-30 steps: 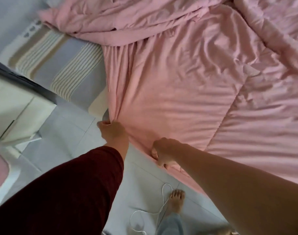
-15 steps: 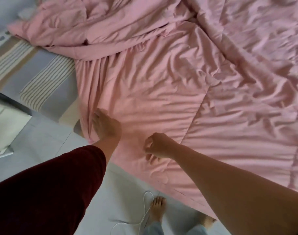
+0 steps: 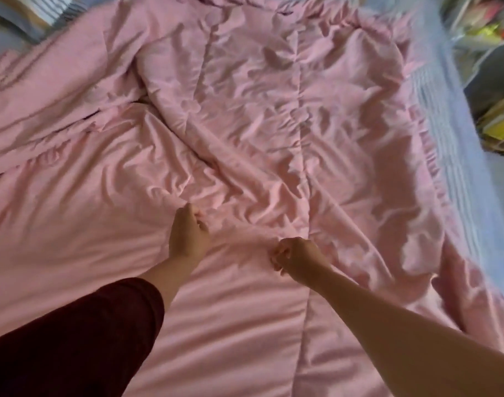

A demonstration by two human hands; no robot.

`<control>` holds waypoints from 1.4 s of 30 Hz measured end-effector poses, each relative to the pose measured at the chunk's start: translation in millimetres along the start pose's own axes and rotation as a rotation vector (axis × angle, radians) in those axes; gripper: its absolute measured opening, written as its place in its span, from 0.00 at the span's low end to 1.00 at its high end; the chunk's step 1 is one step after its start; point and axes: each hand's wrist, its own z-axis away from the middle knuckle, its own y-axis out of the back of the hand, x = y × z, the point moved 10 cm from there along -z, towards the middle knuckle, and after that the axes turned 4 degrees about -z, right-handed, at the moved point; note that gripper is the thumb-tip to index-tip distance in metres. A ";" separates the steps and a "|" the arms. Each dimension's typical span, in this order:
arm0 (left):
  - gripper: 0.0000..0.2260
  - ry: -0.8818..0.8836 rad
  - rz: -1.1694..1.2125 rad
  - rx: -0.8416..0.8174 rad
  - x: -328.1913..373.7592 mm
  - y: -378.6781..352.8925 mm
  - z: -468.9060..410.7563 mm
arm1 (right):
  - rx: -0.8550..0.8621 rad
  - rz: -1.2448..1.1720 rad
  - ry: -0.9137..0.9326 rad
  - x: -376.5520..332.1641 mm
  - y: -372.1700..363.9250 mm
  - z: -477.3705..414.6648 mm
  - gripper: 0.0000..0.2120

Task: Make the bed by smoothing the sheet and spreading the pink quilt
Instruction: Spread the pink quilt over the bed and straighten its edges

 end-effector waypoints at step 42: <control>0.43 -0.745 -0.441 -0.644 435.3 -379.5 37.5 | 0.795 -0.428 -0.471 383.5 413.0 -20.5 0.24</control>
